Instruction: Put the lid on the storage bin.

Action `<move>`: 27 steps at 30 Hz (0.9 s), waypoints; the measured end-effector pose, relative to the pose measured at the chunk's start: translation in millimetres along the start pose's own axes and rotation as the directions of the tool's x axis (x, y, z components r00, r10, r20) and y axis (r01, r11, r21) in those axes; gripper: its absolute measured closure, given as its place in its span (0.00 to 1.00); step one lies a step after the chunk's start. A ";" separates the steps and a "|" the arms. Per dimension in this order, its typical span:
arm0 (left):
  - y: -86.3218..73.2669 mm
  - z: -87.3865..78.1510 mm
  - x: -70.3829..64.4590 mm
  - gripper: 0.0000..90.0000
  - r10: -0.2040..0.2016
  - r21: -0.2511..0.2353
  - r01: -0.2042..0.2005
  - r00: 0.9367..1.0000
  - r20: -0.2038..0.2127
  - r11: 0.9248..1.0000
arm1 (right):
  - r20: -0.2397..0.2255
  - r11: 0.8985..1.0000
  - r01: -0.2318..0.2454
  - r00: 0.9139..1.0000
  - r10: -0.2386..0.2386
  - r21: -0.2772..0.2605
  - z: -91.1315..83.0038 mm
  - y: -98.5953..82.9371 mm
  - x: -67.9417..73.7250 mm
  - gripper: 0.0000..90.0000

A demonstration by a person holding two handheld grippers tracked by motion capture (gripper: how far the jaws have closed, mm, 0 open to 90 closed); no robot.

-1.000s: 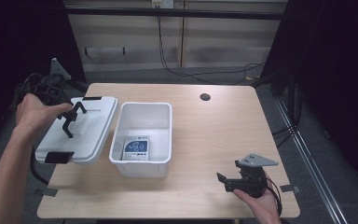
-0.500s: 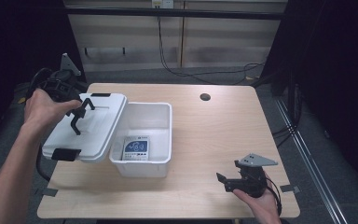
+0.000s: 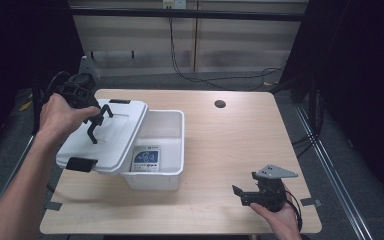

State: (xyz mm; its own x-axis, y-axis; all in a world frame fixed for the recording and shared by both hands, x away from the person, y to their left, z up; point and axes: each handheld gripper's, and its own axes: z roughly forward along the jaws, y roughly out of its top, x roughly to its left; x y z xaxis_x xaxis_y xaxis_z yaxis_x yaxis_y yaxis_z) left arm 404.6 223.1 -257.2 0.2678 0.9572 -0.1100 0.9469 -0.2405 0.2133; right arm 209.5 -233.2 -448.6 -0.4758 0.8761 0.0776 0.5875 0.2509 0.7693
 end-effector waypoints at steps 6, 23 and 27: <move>1.9 1.6 -11.8 0.94 0.026 0.003 -0.026 1.000 0.009 1.000 | 0.002 1.000 -0.001 1.000 0.001 0.002 0.5 0.0 -0.1 0.18; 15.1 8.1 -45.5 0.94 0.000 -0.008 0.000 1.000 0.006 1.000 | 0.001 1.000 0.004 1.000 -0.004 0.009 1.3 0.0 0.0 0.18; 15.9 12.9 -52.1 0.94 -0.008 -0.033 0.008 1.000 0.005 0.999 | 0.000 1.000 0.009 1.000 -0.009 0.010 1.6 0.0 -0.1 0.18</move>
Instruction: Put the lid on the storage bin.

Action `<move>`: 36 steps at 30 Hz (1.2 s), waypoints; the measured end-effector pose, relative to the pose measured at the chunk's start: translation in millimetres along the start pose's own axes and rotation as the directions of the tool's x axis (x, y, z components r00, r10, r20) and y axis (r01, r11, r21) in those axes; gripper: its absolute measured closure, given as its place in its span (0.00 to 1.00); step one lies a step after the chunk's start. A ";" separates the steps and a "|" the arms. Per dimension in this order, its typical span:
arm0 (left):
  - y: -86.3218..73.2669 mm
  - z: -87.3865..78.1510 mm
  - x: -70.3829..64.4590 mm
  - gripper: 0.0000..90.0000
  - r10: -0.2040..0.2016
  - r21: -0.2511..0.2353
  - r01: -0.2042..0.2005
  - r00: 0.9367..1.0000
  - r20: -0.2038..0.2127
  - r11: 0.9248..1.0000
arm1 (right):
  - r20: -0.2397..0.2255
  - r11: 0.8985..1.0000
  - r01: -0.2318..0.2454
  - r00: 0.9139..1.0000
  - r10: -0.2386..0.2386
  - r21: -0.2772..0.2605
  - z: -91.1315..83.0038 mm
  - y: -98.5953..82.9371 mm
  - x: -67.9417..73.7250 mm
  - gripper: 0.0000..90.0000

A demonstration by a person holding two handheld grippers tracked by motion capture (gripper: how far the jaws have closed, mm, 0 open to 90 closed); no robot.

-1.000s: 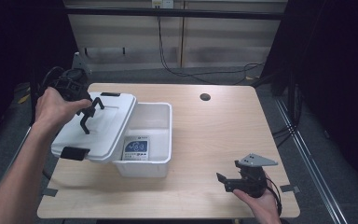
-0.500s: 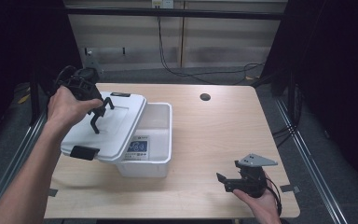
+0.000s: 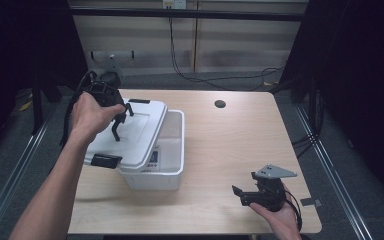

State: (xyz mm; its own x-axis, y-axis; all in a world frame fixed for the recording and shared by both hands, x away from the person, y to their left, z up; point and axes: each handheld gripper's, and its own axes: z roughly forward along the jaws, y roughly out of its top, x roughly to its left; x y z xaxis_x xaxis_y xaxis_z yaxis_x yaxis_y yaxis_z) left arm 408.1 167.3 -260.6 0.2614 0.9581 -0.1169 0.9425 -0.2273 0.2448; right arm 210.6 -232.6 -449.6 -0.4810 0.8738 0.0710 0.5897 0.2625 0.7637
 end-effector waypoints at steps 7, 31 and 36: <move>0.9 1.8 -10.4 0.94 -0.014 0.000 0.014 1.000 0.005 1.000 | 0.005 1.000 -0.002 1.000 0.002 0.008 0.6 0.1 0.2 0.18; 4.0 17.3 -32.9 0.94 -0.178 0.030 0.177 0.984 0.028 0.984 | 0.004 1.000 0.015 1.000 -0.015 0.012 0.9 0.1 0.9 0.18; 4.4 20.6 -38.8 0.94 -0.199 0.014 0.198 0.979 0.037 0.980 | 0.005 1.000 0.017 1.000 -0.017 0.013 1.3 0.3 1.0 0.18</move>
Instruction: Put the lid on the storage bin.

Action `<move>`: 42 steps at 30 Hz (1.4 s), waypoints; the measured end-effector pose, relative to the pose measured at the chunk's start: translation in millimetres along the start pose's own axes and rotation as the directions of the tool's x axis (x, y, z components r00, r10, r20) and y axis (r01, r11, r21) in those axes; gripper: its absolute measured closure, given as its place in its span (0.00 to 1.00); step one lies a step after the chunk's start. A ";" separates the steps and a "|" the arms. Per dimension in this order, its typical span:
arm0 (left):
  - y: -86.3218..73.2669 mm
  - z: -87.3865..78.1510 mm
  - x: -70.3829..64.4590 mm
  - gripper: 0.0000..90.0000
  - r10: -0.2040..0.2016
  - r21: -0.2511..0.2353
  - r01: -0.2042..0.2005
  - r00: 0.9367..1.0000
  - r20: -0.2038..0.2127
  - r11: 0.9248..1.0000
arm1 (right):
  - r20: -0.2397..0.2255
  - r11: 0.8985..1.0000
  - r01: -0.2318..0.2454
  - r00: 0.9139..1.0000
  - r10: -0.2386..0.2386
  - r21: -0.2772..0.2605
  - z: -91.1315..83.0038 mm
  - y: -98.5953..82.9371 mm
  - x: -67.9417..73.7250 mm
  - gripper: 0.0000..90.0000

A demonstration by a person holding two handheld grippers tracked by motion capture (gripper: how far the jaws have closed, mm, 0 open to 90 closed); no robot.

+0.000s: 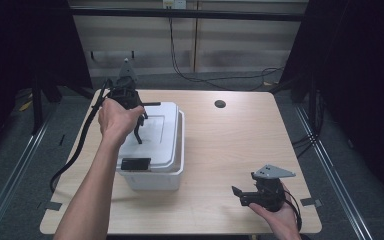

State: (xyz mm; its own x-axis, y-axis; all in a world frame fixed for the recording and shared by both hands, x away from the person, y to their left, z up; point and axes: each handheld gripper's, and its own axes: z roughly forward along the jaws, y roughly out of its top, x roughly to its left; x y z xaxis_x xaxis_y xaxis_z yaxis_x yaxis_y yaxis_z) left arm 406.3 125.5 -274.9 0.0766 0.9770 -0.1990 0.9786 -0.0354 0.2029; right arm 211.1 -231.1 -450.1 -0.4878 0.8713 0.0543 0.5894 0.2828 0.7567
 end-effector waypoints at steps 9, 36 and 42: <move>-3.4 6.1 -9.8 0.94 -0.001 -0.003 0.001 0.999 -0.041 1.000 | 0.000 1.000 -0.001 1.000 0.001 0.000 0.0 0.0 0.1 0.18; -8.1 27.5 -26.9 0.94 0.017 0.000 -0.017 0.998 -0.065 1.000 | 0.000 1.000 -0.004 1.000 0.004 0.003 0.4 -0.1 -0.1 0.18; -7.8 30.3 -27.1 0.94 0.026 0.017 -0.025 0.997 -0.069 1.000 | 0.000 1.000 -0.003 1.000 0.003 0.004 0.4 -0.1 0.0 0.18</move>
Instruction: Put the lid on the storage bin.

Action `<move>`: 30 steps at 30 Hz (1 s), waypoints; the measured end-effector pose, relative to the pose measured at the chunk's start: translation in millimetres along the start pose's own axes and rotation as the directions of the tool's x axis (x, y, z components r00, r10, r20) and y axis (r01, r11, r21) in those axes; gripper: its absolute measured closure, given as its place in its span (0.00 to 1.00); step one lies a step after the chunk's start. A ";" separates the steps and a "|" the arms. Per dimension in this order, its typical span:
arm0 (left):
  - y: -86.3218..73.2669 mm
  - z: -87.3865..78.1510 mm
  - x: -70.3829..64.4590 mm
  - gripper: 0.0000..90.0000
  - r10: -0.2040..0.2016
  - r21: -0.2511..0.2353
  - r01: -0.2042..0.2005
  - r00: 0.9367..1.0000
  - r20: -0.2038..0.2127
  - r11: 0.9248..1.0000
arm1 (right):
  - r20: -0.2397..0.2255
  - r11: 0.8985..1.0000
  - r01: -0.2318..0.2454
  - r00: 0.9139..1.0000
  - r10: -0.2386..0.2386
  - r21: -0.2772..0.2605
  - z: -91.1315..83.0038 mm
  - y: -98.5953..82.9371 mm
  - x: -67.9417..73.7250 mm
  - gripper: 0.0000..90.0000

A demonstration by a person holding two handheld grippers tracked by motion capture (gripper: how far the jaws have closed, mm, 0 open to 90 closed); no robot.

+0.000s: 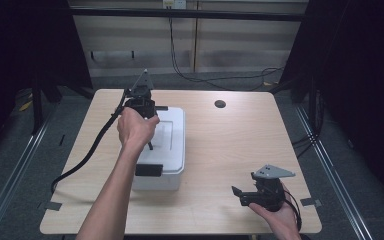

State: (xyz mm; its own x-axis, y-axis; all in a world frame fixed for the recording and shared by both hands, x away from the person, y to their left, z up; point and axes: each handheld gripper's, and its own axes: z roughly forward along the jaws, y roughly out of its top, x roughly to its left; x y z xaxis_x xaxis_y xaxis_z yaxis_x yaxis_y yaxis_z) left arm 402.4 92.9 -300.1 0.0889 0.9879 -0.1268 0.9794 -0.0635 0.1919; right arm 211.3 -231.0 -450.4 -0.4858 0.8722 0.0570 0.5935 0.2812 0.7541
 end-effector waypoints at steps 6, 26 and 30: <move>0.6 1.5 0.4 0.94 -0.001 -0.008 0.001 1.000 0.000 1.000 | -0.001 1.000 -0.001 1.000 0.001 0.000 -0.3 -0.1 0.1 0.18; 3.0 3.5 15.8 0.85 0.045 -0.004 -0.044 0.998 0.038 0.999 | -0.001 1.000 0.000 1.000 0.000 0.001 0.1 0.0 -0.1 0.18; 3.9 -0.2 18.6 0.75 0.051 -0.019 -0.050 0.997 0.055 0.999 | 0.000 1.000 -0.001 1.000 0.001 0.000 -0.2 -0.1 -0.1 0.18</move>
State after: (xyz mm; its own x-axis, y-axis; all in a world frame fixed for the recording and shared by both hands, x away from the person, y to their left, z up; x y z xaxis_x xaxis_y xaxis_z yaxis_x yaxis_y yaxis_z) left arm 407.9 111.1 -301.5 0.1483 0.9741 -0.1708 0.9701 -0.1098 0.2164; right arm 211.2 -231.2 -450.4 -0.4855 0.8723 0.0580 0.5938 0.2803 0.7542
